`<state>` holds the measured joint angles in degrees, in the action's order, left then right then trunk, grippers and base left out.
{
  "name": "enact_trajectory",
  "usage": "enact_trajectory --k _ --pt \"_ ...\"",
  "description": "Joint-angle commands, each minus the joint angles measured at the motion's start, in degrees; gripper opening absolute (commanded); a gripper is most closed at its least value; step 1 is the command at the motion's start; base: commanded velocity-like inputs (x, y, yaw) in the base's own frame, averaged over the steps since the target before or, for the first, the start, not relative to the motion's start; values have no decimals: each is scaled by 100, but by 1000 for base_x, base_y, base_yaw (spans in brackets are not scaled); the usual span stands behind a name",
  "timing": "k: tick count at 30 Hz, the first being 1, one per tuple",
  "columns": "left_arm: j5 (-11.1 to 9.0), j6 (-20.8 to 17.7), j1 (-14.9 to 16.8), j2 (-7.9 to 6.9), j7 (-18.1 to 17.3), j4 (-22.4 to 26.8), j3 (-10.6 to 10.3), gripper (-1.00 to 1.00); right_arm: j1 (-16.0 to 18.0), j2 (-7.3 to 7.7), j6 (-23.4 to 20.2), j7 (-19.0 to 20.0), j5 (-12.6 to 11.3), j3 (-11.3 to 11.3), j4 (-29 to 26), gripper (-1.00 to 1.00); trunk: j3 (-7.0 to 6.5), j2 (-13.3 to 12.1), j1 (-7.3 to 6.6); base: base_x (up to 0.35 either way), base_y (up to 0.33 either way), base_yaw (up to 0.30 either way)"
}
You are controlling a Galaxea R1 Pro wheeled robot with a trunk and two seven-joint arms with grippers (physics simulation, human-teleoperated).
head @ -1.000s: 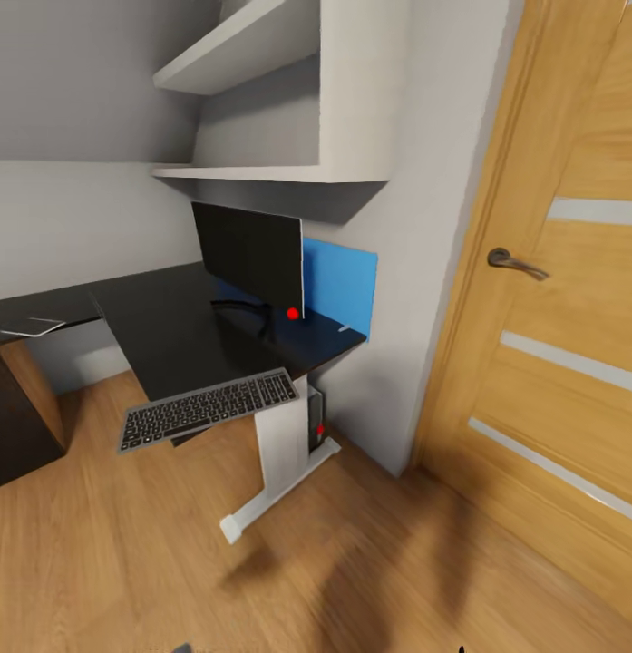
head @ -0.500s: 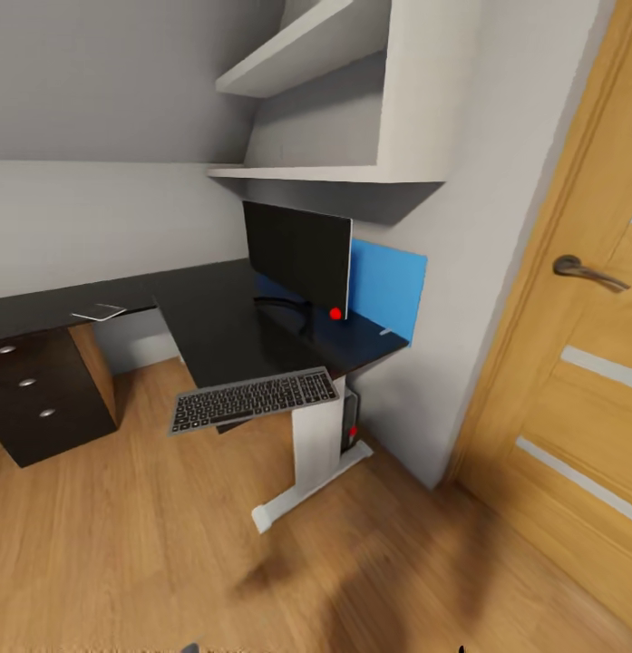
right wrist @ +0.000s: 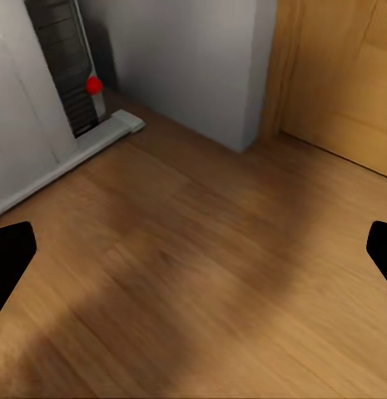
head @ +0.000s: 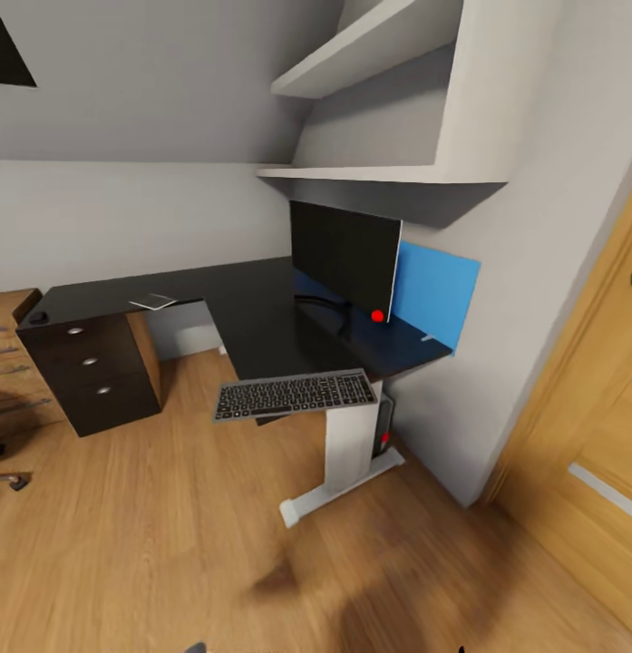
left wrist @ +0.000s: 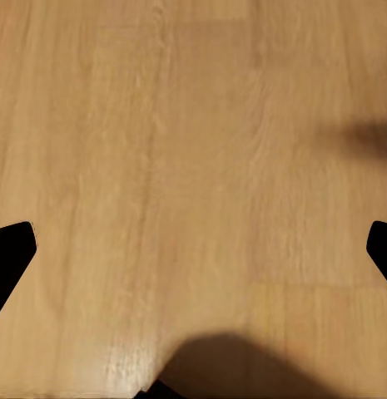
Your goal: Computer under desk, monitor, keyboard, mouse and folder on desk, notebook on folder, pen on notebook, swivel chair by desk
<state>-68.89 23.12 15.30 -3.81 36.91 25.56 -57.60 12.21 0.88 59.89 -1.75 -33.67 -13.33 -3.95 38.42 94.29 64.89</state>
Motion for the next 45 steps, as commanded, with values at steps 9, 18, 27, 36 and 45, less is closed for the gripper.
enact_trajectory --k 9,18,27,36,45 --pt "-54 17 8 -6 26 11 -58 100 1 7 11 -18 -35 -55 -1 100 5 3 0 0 -273 288" --pt "-54 10 8 -6 26 11 -58 100 1 7 11 -18 -29 -59 -1 100 5 3 0 0 -303 288" --pt "-54 8 8 -6 26 11 -52 100 1 9 11 -18 -26 -64 -1 100 5 3 0 0 -305 288" --pt "-53 19 8 -6 26 11 -47 100 1 9 11 -18 -26 -63 -1 100 5 3 0 0 -261 288" --pt "-46 29 8 -6 28 11 -41 100 1 13 11 -18 -26 -62 -1 100 5 3 0 0 -40 288"
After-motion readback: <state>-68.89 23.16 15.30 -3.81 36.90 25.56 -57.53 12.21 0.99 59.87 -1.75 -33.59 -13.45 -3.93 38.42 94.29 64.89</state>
